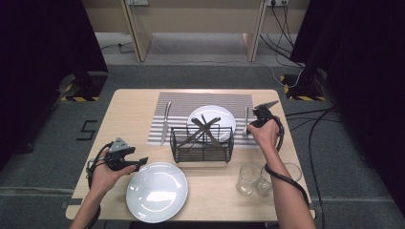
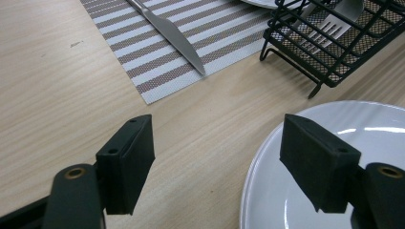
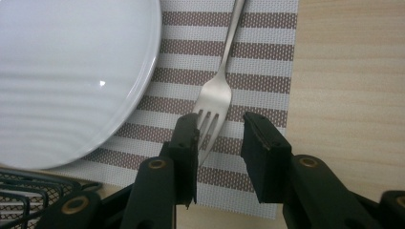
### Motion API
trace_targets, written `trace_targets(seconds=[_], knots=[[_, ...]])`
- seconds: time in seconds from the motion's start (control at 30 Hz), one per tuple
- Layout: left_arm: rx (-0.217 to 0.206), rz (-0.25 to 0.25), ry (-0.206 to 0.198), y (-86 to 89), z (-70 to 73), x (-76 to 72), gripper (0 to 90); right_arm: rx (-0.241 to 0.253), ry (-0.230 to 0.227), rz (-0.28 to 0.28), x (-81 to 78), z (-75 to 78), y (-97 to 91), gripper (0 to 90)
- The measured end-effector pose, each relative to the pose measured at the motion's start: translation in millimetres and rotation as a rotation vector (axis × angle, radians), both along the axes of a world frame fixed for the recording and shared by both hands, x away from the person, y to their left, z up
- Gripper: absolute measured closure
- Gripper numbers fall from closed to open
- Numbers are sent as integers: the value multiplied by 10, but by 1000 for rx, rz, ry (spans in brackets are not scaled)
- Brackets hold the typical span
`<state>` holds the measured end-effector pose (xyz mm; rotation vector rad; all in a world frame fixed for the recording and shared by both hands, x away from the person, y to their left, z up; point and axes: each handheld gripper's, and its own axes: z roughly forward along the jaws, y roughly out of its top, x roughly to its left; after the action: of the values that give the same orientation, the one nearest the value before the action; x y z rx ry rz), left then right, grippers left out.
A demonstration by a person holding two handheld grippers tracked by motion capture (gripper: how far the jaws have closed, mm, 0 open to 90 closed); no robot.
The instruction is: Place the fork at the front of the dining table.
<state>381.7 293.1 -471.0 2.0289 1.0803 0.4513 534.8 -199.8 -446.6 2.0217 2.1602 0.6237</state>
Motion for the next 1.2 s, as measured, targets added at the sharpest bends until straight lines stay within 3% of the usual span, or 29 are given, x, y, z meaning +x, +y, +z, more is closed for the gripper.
trace_targets(seconds=[1.2], knots=[[-1,-3,-1,-28,-4,-7,271,61,-26,47,-381,205,-32,631]])
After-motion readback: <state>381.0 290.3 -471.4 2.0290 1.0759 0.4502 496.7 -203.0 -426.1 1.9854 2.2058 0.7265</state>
